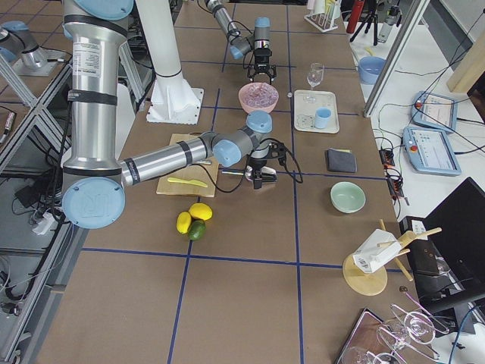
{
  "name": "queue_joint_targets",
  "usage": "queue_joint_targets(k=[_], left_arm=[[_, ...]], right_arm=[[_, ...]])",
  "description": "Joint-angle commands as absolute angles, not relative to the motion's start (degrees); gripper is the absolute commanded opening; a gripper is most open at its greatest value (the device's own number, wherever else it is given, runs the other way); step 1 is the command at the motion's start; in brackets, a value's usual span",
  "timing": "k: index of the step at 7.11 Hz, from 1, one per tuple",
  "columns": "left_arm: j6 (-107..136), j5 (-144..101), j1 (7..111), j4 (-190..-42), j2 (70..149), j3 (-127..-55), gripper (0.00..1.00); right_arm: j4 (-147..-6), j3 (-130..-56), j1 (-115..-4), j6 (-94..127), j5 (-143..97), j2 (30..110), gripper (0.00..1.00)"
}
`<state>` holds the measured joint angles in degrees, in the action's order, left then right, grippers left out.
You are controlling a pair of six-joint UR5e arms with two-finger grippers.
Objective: Put ice in cup with scoop
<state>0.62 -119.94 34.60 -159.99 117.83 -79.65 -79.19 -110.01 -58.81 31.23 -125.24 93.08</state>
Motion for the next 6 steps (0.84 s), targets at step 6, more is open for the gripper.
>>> queue_joint_targets(k=[6], left_arm=[[-4.9,-124.9,60.0,-140.2,108.5,-81.8,1.00]], right_arm=[[-90.5,-106.4,-87.4,-7.9,-132.1,100.5,1.00]])
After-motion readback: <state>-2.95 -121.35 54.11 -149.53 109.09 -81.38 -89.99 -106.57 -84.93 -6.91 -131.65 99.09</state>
